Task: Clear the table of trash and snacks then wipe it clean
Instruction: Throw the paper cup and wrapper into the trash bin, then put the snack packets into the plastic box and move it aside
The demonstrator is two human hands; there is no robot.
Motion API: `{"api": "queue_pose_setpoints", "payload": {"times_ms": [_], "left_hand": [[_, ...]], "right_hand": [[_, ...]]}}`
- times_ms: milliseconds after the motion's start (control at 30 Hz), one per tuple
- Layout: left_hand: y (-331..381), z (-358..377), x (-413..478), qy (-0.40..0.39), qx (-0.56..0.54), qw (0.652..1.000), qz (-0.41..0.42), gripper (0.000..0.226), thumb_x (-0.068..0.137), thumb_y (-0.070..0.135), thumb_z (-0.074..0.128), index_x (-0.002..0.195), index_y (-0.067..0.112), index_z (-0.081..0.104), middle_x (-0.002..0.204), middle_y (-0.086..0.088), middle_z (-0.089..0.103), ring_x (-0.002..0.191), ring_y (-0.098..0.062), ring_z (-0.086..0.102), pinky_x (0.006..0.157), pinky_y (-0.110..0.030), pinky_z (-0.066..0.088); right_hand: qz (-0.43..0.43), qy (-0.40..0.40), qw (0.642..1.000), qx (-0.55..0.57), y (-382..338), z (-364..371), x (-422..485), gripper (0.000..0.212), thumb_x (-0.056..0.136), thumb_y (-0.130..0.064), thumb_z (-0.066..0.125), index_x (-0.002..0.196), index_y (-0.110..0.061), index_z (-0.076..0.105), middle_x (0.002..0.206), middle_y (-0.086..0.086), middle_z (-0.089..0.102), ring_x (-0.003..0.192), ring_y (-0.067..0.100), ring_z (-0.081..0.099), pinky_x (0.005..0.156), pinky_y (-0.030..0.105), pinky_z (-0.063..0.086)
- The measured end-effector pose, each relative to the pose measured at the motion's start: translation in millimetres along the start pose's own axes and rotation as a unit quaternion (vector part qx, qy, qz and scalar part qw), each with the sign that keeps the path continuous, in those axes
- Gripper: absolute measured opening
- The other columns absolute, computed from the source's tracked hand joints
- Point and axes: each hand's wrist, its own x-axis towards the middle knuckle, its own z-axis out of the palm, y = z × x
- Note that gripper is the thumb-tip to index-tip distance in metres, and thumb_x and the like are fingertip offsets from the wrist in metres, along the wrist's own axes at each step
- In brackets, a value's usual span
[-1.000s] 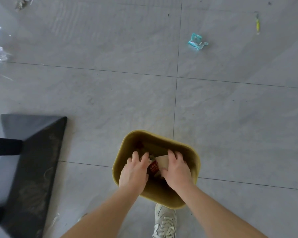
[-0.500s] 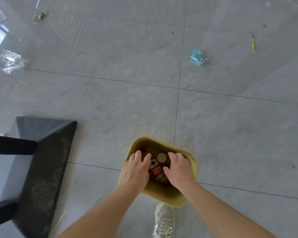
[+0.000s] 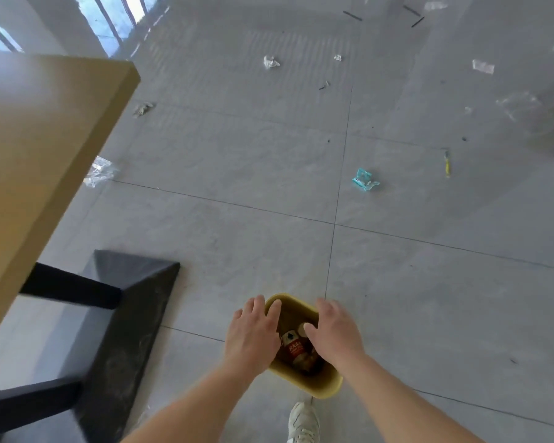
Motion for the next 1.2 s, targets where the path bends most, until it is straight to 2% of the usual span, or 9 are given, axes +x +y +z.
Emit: {"api": "queue_pose_setpoints", "payload": {"times_ms": [167, 367, 600, 833, 1000, 1200], "left_hand": [[6, -46, -31, 0.003, -0.016, 1.0, -0.01, 0.056, 0.093, 0.037, 0.049, 0.144, 0.03, 0.027, 0.144, -0.007, 0.038, 0.127, -0.027, 0.038, 0.104, -0.041, 0.038], [4, -119, -78, 0.039, -0.01, 0.998, -0.038, 0.057, 0.098, 0.045, 0.045, 0.149, 0.033, 0.023, 0.152, -0.007, 0.034, 0.137, -0.029, 0.034, 0.11, -0.044, 0.035], [-21, -187, -146, 0.142, -0.002, 0.985, -0.1, 0.063, 0.096, 0.052, 0.045, 0.151, 0.031, 0.022, 0.153, -0.006, 0.034, 0.142, -0.029, 0.029, 0.116, -0.045, 0.031], [-64, -232, -237, 0.236, -0.007, 0.946, -0.22, 0.062, 0.089, 0.044, 0.053, 0.146, 0.025, 0.038, 0.142, -0.007, 0.046, 0.137, -0.03, 0.036, 0.111, -0.044, 0.036], [-109, -241, -301, 0.264, -0.03, 0.917, -0.299, 0.064, 0.089, 0.049, 0.052, 0.147, 0.028, 0.031, 0.146, -0.008, 0.039, 0.14, -0.029, 0.031, 0.112, -0.046, 0.035], [-164, -247, -372, 0.278, -0.052, 0.874, -0.395, 0.064, 0.082, 0.041, 0.057, 0.142, 0.024, 0.042, 0.14, -0.011, 0.048, 0.135, -0.033, 0.04, 0.108, -0.048, 0.04]], "right_hand": [[-0.027, 0.014, 1.0, -0.007, -24, -44, -39, 0.051, 0.097, -0.044, 0.057, 0.142, -0.025, 0.04, 0.134, 0.001, 0.051, 0.118, 0.021, 0.053, 0.096, 0.032, 0.048], [-0.072, 0.033, 0.996, -0.046, -64, -107, -80, 0.048, 0.096, -0.047, 0.055, 0.136, -0.023, 0.043, 0.129, 0.002, 0.054, 0.114, 0.023, 0.053, 0.088, 0.032, 0.05], [-0.188, 0.05, 0.978, -0.079, -129, -164, -109, 0.061, 0.095, -0.043, 0.058, 0.148, -0.022, 0.035, 0.133, 0.003, 0.053, 0.117, 0.023, 0.052, 0.09, 0.031, 0.047], [-0.323, 0.029, 0.938, -0.122, -224, -183, -141, 0.067, 0.092, -0.046, 0.058, 0.15, -0.023, 0.033, 0.141, 0.005, 0.05, 0.126, 0.028, 0.047, 0.098, 0.036, 0.045], [-0.417, 0.03, 0.899, -0.131, -304, -172, -176, 0.061, 0.093, -0.048, 0.059, 0.144, -0.021, 0.041, 0.137, 0.006, 0.054, 0.122, 0.027, 0.051, 0.095, 0.034, 0.046], [-0.498, -0.005, 0.856, -0.139, -404, -130, -222, 0.065, 0.095, -0.046, 0.058, 0.15, -0.023, 0.034, 0.144, 0.003, 0.048, 0.129, 0.023, 0.047, 0.1, 0.036, 0.048]]}}
